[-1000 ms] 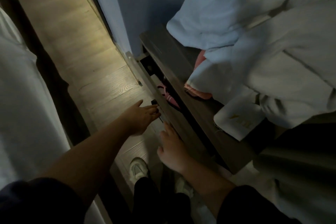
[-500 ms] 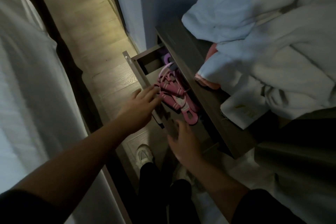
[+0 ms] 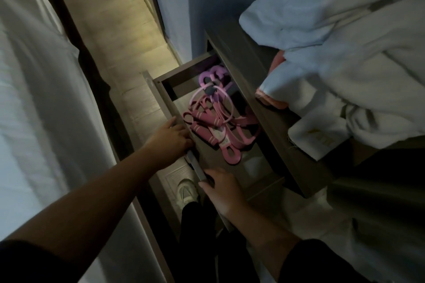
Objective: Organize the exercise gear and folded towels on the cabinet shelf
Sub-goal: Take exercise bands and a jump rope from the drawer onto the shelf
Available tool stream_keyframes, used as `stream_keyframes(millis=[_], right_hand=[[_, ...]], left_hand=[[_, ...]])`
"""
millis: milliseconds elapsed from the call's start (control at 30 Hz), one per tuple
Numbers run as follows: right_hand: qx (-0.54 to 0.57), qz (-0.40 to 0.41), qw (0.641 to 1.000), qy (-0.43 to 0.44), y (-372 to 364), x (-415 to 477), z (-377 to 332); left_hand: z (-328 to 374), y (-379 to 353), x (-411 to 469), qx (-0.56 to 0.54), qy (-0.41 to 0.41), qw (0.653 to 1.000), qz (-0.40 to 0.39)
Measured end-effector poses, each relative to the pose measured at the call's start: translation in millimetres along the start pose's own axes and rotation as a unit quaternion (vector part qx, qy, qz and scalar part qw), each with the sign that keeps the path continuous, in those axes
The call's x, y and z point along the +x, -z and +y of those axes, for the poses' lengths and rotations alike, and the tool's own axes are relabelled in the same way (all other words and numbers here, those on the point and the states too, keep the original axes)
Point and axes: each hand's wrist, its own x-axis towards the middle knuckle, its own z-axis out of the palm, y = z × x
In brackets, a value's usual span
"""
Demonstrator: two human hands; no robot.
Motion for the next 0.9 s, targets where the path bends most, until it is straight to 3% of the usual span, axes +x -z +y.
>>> stream_keyframes(millis=[333,633,900], right_hand=[[0.011,-0.017,1.0,-0.006,-19.5,-5.2,-18.5],[0.017,-0.048,0.999,-0.005,-40.1,-4.6,-22.7],[0.042,-0.08,0.996,0.001,-35.0,1.1,-14.5]], left_hand=[[-7.9,-28.2,-27.1,-0.033,-0.002,0.995,0.09],[-13.1,-43.7,-49.5,-0.046,-0.005,0.992,0.12],[-4.2,-39.3,-47.1,-0.04,0.052,0.997,0.048]])
